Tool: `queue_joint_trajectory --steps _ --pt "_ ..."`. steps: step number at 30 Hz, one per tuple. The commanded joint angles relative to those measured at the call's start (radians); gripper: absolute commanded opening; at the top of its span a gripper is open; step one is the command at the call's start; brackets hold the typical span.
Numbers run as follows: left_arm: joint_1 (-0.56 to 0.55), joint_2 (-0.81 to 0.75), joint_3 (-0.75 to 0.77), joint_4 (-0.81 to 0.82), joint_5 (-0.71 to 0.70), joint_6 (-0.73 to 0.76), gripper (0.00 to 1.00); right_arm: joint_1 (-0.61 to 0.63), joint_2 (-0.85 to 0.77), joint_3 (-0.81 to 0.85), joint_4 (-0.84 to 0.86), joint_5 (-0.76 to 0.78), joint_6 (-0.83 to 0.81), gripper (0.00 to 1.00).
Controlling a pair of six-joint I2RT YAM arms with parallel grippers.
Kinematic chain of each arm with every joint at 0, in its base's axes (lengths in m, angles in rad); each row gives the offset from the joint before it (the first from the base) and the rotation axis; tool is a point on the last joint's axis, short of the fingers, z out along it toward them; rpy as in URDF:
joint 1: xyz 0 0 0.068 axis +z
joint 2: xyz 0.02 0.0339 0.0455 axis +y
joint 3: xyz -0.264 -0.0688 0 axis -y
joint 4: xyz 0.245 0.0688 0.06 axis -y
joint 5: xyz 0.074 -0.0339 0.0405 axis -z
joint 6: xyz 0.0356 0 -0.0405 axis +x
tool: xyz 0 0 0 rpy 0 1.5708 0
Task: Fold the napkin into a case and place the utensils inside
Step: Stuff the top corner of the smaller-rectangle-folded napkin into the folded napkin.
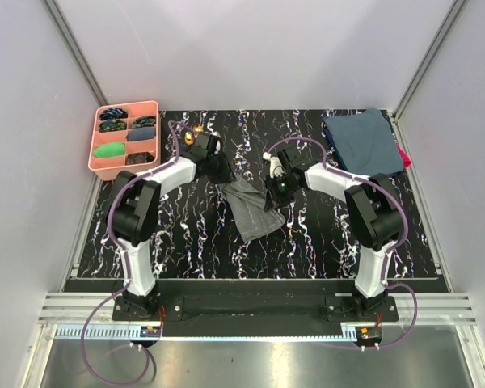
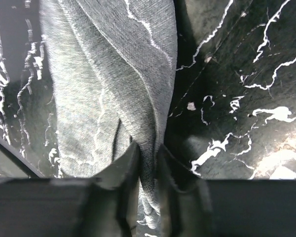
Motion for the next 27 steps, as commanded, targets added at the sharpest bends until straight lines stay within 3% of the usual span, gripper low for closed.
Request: queue_joint_trajectory --steps 1,4,11,27 --pt "0.006 -0.198 -0.05 0.04 0.005 -0.03 0.31 0.005 -0.097 0.005 0.018 -0.005 0.013 0.16" --pt "0.005 -0.302 -0.157 0.086 -0.016 -0.076 0.31 0.007 -0.107 0.016 0.007 -0.02 0.023 0.08" --pt "-0.052 -0.382 -0.421 0.238 0.074 -0.166 0.06 0.04 -0.087 0.048 -0.013 -0.017 0.056 0.04" --pt "-0.215 -0.266 -0.516 0.384 0.014 -0.231 0.0 0.117 -0.059 0.114 -0.085 0.032 0.224 0.05"
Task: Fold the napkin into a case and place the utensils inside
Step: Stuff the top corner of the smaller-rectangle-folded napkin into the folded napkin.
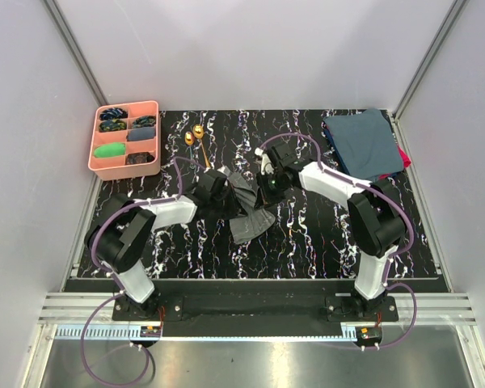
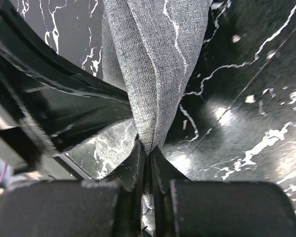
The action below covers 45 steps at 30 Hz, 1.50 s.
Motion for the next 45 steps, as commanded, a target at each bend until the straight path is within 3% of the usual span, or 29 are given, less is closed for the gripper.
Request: queue_joint_trajectory --steps 1,8,14,17,18,20,23,28,36,45 --pt "-0.03 0.019 -0.032 0.085 -0.049 -0.03 0.0 0.042 0.006 0.048 -0.016 0.015 0.086 0.05" --pt "-0.065 0.065 -0.054 0.138 -0.058 -0.061 0.0 0.071 0.028 0.05 0.011 0.004 0.19 0.06" --pt "-0.082 0.03 -0.058 0.139 -0.072 -0.057 0.0 0.078 0.063 -0.022 0.132 -0.043 0.302 0.06" --pt "-0.082 -0.037 -0.057 0.073 -0.089 -0.027 0.08 0.078 0.065 -0.065 0.169 -0.028 0.331 0.06" --pt "-0.082 -0.054 -0.058 0.04 -0.089 -0.021 0.15 0.079 0.06 -0.07 0.172 -0.02 0.336 0.06" --pt "-0.082 -0.1 -0.064 0.001 -0.095 -0.004 0.17 0.079 0.058 -0.071 0.172 -0.007 0.336 0.06" --pt "-0.081 -0.157 -0.093 -0.054 -0.118 0.016 0.13 0.079 0.048 -0.074 0.168 0.001 0.339 0.06" --pt "-0.081 -0.177 -0.167 -0.005 -0.112 0.008 0.03 0.079 0.043 -0.076 0.16 0.013 0.333 0.06" --pt "-0.09 -0.162 -0.248 0.065 -0.125 -0.009 0.0 0.081 0.022 -0.071 0.132 0.047 0.331 0.06" --pt "-0.205 -0.016 -0.233 0.236 -0.113 -0.112 0.0 0.131 0.057 -0.068 0.178 -0.013 0.454 0.07"
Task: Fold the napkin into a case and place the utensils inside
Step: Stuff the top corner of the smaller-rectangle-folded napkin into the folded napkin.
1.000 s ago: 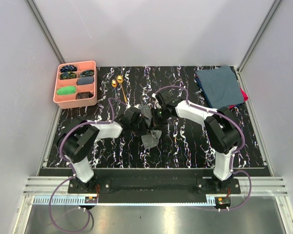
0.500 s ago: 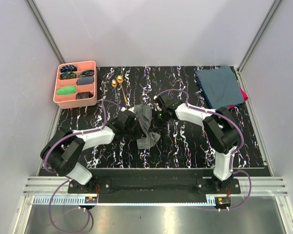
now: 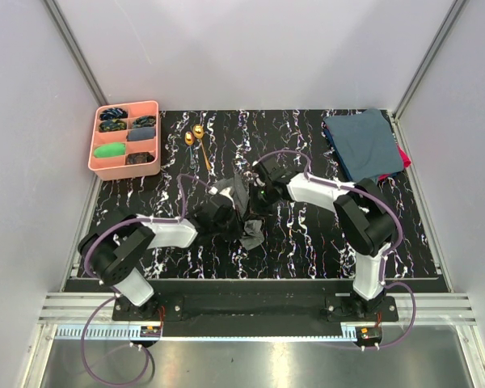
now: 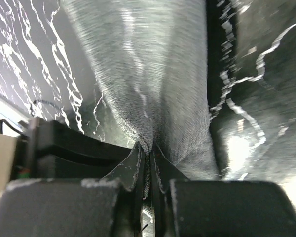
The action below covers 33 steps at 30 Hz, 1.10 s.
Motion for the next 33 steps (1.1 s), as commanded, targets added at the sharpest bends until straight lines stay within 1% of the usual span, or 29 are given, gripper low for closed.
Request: queue_joint_trajectory --steps 1,4,7,9,13,15,17,20,21,22,23,26,28,33 --pt "-0.039 0.084 0.006 0.061 -0.012 -0.036 0.0 0.037 0.005 -0.014 0.062 -0.034 0.09 0.07" --pt "-0.04 0.086 0.006 0.065 -0.013 -0.036 0.0 0.039 0.019 -0.031 0.089 -0.023 0.093 0.08" --pt "-0.039 0.04 -0.01 0.036 -0.032 -0.027 0.0 0.039 0.048 -0.047 0.098 -0.023 0.077 0.08" --pt "-0.039 -0.002 -0.008 -0.014 -0.039 -0.011 0.0 0.039 0.061 -0.053 0.108 -0.021 0.067 0.08" --pt "-0.031 -0.089 0.001 -0.126 -0.056 0.015 0.09 0.037 0.053 -0.058 0.11 -0.02 0.041 0.08" --pt "-0.022 -0.161 -0.016 -0.18 -0.084 0.021 0.1 0.039 0.044 -0.058 0.11 -0.012 0.029 0.08" --pt "0.013 -0.218 -0.028 -0.208 -0.088 0.024 0.08 0.038 0.03 -0.059 0.105 -0.009 0.018 0.08" --pt "0.079 -0.246 -0.063 -0.208 -0.061 0.029 0.04 0.038 0.015 -0.058 0.093 0.005 -0.005 0.09" --pt "0.095 -0.246 -0.063 -0.206 -0.053 0.033 0.03 0.039 0.013 -0.056 0.09 0.0 -0.014 0.19" --pt "0.133 -0.241 -0.065 -0.206 -0.042 0.036 0.01 0.039 0.01 -0.05 0.084 -0.005 -0.022 0.24" --pt "0.153 -0.238 -0.066 -0.203 -0.027 0.038 0.01 0.038 0.011 -0.047 0.079 -0.009 -0.029 0.26" --pt "0.217 -0.249 -0.053 -0.171 0.01 0.041 0.01 0.039 -0.004 -0.047 0.064 -0.02 -0.052 0.3" --pt "0.24 -0.256 -0.017 -0.203 0.005 0.055 0.0 0.039 -0.018 -0.05 0.061 -0.037 -0.065 0.31" --pt "0.267 -0.264 0.088 -0.226 0.005 0.064 0.0 0.044 -0.061 -0.055 0.053 -0.054 -0.08 0.37"
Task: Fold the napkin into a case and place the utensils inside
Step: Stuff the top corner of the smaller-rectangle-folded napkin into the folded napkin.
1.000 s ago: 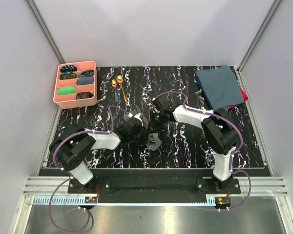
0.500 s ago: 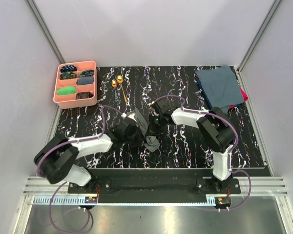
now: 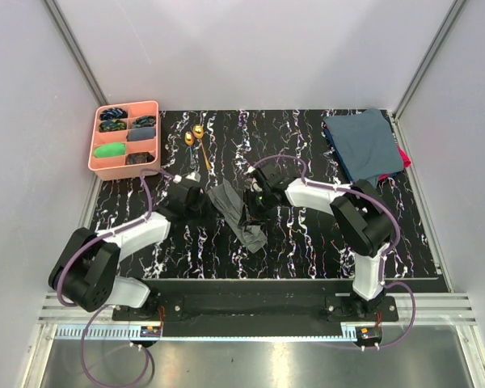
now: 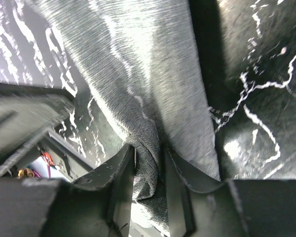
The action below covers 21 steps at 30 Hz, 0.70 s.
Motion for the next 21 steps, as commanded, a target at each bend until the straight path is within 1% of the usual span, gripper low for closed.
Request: queue_joint_trajectory --steps 1,3,6,8,11,14,18,21 --pt "0.021 -0.015 0.121 0.014 0.029 0.024 0.01 0.02 -0.088 0.001 -0.034 -0.021 -0.045 0.38" --pt "0.021 0.019 0.182 0.015 0.072 0.03 0.01 0.027 -0.095 0.013 -0.048 -0.032 -0.051 0.41" --pt "0.022 0.097 0.265 0.008 0.098 0.044 0.01 0.047 -0.102 0.024 -0.061 -0.037 -0.059 0.46" --pt "0.024 0.166 0.324 -0.009 0.124 0.043 0.0 0.058 -0.099 0.023 -0.062 -0.034 -0.061 0.47" --pt "0.024 0.237 0.352 0.046 0.158 0.024 0.0 0.063 -0.095 0.01 -0.065 -0.027 -0.062 0.47" --pt "0.024 0.318 0.387 0.035 0.204 0.033 0.0 0.064 -0.098 0.004 -0.064 -0.021 -0.065 0.49" --pt "0.025 0.335 0.331 0.045 0.189 0.047 0.0 0.064 -0.118 0.004 -0.076 -0.017 -0.073 0.53" --pt "0.031 0.298 0.273 0.035 0.165 0.075 0.0 0.061 -0.133 0.009 -0.088 -0.01 -0.082 0.58"
